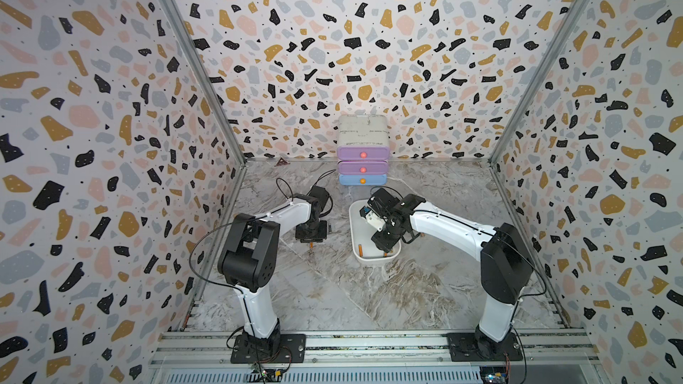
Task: Take the batteries out of the storage box
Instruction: Place the battery at the center of the board.
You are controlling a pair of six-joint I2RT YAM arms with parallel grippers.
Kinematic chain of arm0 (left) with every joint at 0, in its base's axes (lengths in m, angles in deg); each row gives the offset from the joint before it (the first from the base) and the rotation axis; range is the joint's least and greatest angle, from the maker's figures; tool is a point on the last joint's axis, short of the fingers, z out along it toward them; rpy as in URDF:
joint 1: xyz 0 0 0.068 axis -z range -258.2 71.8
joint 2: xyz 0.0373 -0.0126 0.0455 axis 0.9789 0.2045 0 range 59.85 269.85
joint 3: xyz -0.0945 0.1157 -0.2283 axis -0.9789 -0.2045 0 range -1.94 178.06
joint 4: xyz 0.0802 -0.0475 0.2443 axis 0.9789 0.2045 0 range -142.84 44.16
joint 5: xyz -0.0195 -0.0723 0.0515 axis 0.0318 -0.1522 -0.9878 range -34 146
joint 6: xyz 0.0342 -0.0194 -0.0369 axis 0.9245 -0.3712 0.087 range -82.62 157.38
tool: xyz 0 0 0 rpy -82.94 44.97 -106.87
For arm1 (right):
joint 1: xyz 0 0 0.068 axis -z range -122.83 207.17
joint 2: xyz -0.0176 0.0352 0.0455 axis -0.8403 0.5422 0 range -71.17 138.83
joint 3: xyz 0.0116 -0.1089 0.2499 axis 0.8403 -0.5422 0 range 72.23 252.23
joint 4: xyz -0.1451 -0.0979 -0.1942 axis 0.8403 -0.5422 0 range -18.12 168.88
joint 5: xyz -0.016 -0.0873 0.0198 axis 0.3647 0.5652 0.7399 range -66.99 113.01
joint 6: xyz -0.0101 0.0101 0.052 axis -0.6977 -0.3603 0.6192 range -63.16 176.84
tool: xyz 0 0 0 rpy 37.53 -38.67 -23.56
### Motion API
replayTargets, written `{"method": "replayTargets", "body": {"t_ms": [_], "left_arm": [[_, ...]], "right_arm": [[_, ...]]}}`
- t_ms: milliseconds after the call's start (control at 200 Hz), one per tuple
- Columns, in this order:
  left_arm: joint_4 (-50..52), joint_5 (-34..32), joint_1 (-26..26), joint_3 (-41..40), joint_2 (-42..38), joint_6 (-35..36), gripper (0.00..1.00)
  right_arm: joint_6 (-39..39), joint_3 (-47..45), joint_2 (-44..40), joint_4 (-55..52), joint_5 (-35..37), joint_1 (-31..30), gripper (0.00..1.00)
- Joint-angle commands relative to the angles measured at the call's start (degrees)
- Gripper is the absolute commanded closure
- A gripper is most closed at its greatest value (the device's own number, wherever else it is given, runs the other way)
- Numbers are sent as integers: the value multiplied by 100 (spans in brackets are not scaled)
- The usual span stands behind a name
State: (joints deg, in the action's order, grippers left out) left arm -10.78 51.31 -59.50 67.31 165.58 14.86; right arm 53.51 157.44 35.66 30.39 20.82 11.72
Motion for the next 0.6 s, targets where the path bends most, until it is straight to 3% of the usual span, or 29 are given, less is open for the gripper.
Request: {"method": "replayTargets", "body": {"t_ms": [0,265,400,596], "left_arm": [[108,104,-31,12,-385,-92,65],[427,101,-30,210,-1243,-121,62],[92,-48,-44,-140,-1823,-170,61],[-161,56,-216,-567,-2388,-309,60]], "right_arm": [[-453,277,189,-354,-267,-34,44],[-883,463,690,-230,-558,-26,45],[-1116,514,938,-168,-693,-34,46],[-1326,695,1449,-187,-141,-25,52]]}}
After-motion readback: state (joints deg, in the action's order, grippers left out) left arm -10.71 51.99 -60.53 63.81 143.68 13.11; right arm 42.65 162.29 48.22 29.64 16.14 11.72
